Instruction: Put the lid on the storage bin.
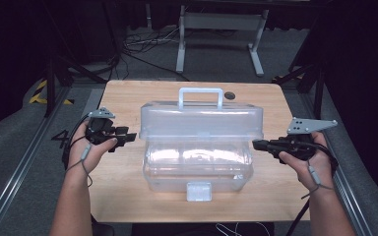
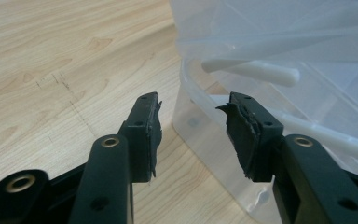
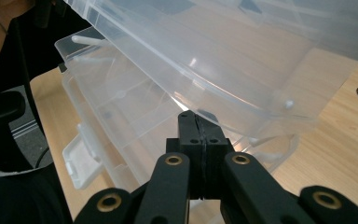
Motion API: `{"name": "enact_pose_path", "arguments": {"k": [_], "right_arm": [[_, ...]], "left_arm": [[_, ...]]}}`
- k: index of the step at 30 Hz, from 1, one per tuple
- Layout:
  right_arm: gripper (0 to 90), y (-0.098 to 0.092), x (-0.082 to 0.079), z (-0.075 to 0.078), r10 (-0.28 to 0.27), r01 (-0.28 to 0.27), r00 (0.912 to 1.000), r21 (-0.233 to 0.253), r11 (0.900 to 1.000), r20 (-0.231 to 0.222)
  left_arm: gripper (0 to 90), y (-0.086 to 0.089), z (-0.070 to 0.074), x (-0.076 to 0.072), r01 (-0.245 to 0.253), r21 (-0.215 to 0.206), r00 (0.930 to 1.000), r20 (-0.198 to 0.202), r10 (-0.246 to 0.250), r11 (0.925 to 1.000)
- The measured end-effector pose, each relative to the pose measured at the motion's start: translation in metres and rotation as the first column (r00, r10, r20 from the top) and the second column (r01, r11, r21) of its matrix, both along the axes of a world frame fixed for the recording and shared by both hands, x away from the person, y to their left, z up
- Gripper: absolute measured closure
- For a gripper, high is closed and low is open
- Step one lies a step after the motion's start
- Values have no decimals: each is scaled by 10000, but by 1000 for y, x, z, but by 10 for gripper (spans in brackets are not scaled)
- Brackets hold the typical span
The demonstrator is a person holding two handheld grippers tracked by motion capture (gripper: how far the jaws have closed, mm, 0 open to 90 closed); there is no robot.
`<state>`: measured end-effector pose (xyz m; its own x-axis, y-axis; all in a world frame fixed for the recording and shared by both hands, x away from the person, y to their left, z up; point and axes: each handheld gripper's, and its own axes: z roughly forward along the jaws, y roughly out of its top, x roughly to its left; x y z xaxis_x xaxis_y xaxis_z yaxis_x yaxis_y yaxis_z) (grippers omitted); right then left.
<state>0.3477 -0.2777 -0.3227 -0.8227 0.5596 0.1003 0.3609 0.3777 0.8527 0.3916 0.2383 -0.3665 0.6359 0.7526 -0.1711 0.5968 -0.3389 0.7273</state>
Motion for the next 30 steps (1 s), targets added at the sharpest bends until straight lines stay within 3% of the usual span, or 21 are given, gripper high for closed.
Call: {"name": "enact_pose_path", "arguments": {"k": [14, 21, 30], "right_arm": [[900, -3, -2, -6, 45, -72, 9988, -555, 9984, -487], [900, -1, -4, -7, 228, -283, 9986, -1167, 9928, -478], [900, 0, -5, -9, 430, -541, 9960, -1457, 9879, -778]], "left_arm": [[512, -1, -5, 6, 163, 71, 9996, -247, -161, 9998], [492, 1, -5, 5, 106, 83, 9995, -284, -103, 9999], [476, 3, -6, 6, 56, 62, 9992, -395, -53, 10000]]}}
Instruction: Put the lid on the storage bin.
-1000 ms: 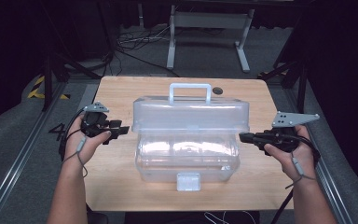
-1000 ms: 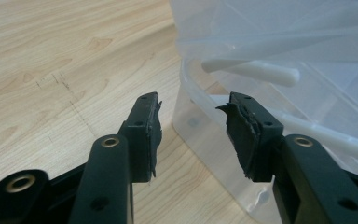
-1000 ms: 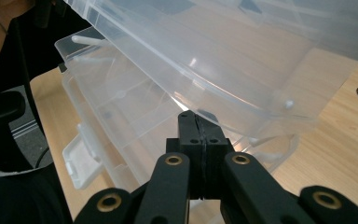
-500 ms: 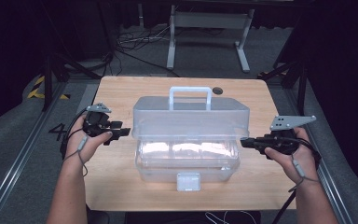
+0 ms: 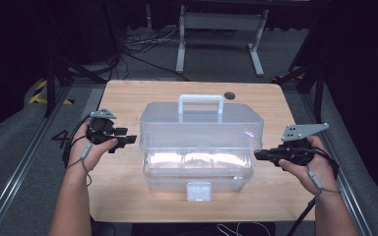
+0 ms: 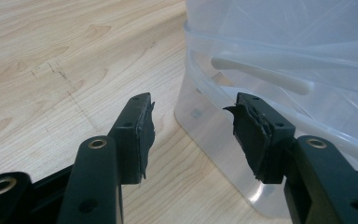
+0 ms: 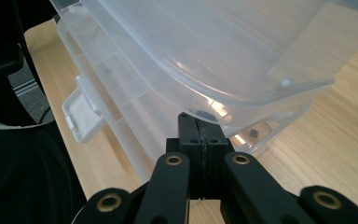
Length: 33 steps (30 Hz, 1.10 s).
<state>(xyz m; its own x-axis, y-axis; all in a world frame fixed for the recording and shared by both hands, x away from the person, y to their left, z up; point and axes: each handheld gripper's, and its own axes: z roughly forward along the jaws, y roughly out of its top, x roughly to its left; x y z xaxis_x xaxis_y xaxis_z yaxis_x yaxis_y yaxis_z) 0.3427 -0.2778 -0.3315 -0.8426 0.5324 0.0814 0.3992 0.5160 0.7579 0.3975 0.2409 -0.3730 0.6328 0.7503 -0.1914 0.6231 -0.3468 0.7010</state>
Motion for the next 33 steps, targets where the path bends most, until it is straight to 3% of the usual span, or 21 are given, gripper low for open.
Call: {"name": "enact_pose_path", "arguments": {"k": [11, 19, 33], "right_arm": [[900, 0, 0, -2, 187, -201, 9992, -406, 9990, -346], [900, 3, -2, -4, 353, -411, 9975, -965, 9945, -609], [900, 4, -1, -8, 413, -526, 9960, -1470, 9877, -790]], "left_arm": [[459, 0, -2, 1, 38, 97, 10000, -88, -37, 9999], [456, 0, -4, 2, 62, 120, 9997, -216, -59, 9999], [453, 0, -5, 2, 49, 124, 9996, -276, -46, 9999]]}}
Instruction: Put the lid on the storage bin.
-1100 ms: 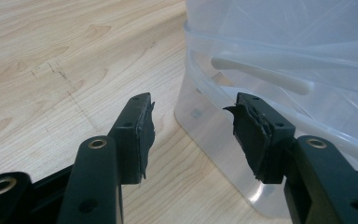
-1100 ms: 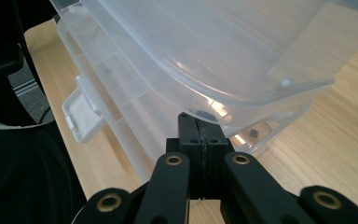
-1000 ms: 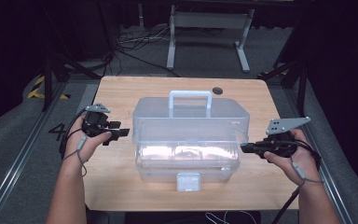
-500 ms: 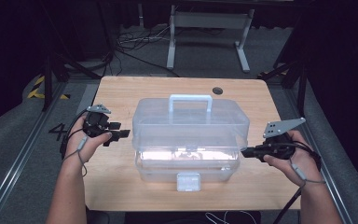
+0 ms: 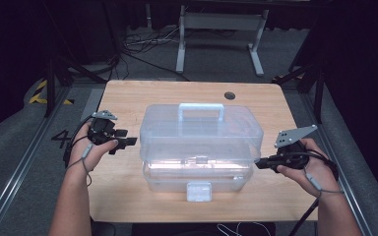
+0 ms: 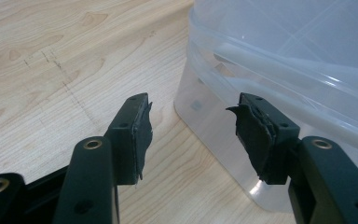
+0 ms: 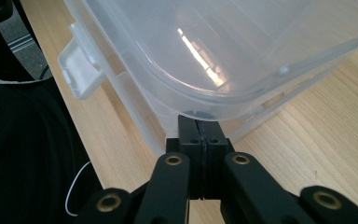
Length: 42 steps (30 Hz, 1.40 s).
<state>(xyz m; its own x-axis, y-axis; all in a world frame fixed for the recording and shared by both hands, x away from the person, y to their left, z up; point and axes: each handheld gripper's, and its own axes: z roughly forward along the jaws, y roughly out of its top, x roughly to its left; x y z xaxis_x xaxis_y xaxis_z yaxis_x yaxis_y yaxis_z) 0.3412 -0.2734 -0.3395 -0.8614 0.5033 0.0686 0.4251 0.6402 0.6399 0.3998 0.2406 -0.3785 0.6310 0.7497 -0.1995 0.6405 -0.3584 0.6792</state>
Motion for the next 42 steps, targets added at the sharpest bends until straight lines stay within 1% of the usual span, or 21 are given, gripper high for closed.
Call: {"name": "enact_pose_path", "arguments": {"k": [5, 6, 10, 20, 23, 24, 28, 32, 33, 37, 41, 42], "right_arm": [[900, 1, 0, -1, 75, -76, 10000, -177, 9998, -49], [900, 1, 0, -1, 99, -100, 9999, -195, 9998, -64], [900, 2, -1, -2, 187, -191, 9998, -326, 9993, -103], [900, 4, -1, -5, 340, -366, 9987, -717, 9968, -371], [900, 5, -1, -6, 364, -394, 9984, -725, 9966, -427], [900, 6, -1, -7, 372, -405, 9983, -733, 9965, -460], [900, 7, 0, -9, 447, -494, 9974, -855, 9951, -567], [900, 7, 0, -10, 477, -534, 9966, -876, 9947, -666], [900, 7, 0, -11, 487, -548, 9965, -899, 9944, -685], [900, 9, 1, -13, 540, -632, 9947, -1062, 9923, -877], [900, 9, 1, -14, 547, -657, 9937, -1129, 9914, -982], [900, 10, 1, -15, 540, -654, 9933, -1116, 9916, -1020]], "left_arm": [[452, 0, -1, 0, 38, 9, 10000, -5, -38, 10000], [452, 0, -1, 0, -27, -12, 10000, -48, 27, 10000], [452, 1, -1, 0, -30, 7, 10000, -39, 30, 10000], [447, 3, -3, 2, -83, 28, 9999, -115, 83, 10000], [445, 3, -4, 2, -107, -8, 9998, -139, 106, 9999], [442, 3, -4, 3, -84, 55, 9998, -162, 85, 9999], [442, 0, -6, 3, -66, 82, 9998, -167, 68, 9999], [442, 4, -5, 4, -132, 182, 9998, -139, 135, 9997], [441, 5, -6, 4, -289, 146, 9995, -109, 290, 9995], [437, 8, -7, 4, -442, 175, 9990, -88, 444, 9989], [436, 9, -8, 5, -473, 194, 9988, -143, 476, 9987], [436, 9, -9, 6, -478, 216, 9988, -95, 481, 9986]]}}
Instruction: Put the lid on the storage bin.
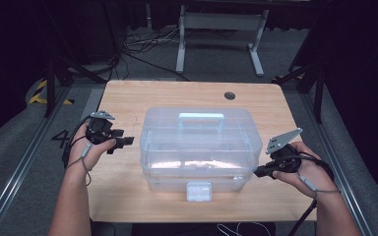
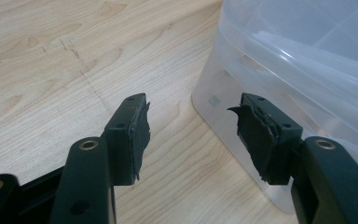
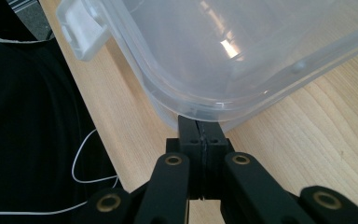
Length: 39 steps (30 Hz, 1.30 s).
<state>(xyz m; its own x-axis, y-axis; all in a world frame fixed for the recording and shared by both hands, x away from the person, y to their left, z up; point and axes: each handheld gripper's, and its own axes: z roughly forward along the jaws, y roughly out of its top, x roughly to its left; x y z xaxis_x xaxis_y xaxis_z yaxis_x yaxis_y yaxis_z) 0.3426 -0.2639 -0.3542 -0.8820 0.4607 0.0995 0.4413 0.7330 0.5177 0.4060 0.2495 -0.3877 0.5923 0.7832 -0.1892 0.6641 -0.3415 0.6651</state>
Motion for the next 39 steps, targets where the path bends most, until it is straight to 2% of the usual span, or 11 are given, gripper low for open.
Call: {"name": "enact_pose_path", "arguments": {"k": [5, 6, 15, 25, 31, 34, 39], "right_arm": [[900, 0, 1, -2, 51, -52, 10000, -74, 10000, -72], [900, 1, 1, -2, 61, -63, 9999, -135, 9999, -107], [900, 1, 2, -5, 33, -41, 9995, -268, 9996, -307], [900, 2, 3, -10, 122, -150, 9990, -633, 9979, -437], [900, 4, 4, -12, 148, -185, 9986, -718, 9972, -512], [900, 4, 4, -12, 146, -187, 9984, -767, 9969, -538], [900, 4, 3, -12, 177, -225, 9983, -857, 9961, -557]], "left_arm": [[437, -3, -3, 2, -62, 102, 9998, 198, 60, 9999], [434, -3, -4, 2, -237, 126, 9995, 199, 235, 9996], [431, 1, -8, 5, -643, 342, 9978, 162, 637, 9973], [417, 3, -10, 5, -692, 355, 9970, 363, 679, 9970], [416, 4, -11, 6, -609, 330, 9978, 283, 600, 9976], [414, 4, -12, 6, -563, 402, 9984, 9, 564, 9976], [415, 4, -12, 6, -508, 444, 9987, -22, 510, 9977]]}}
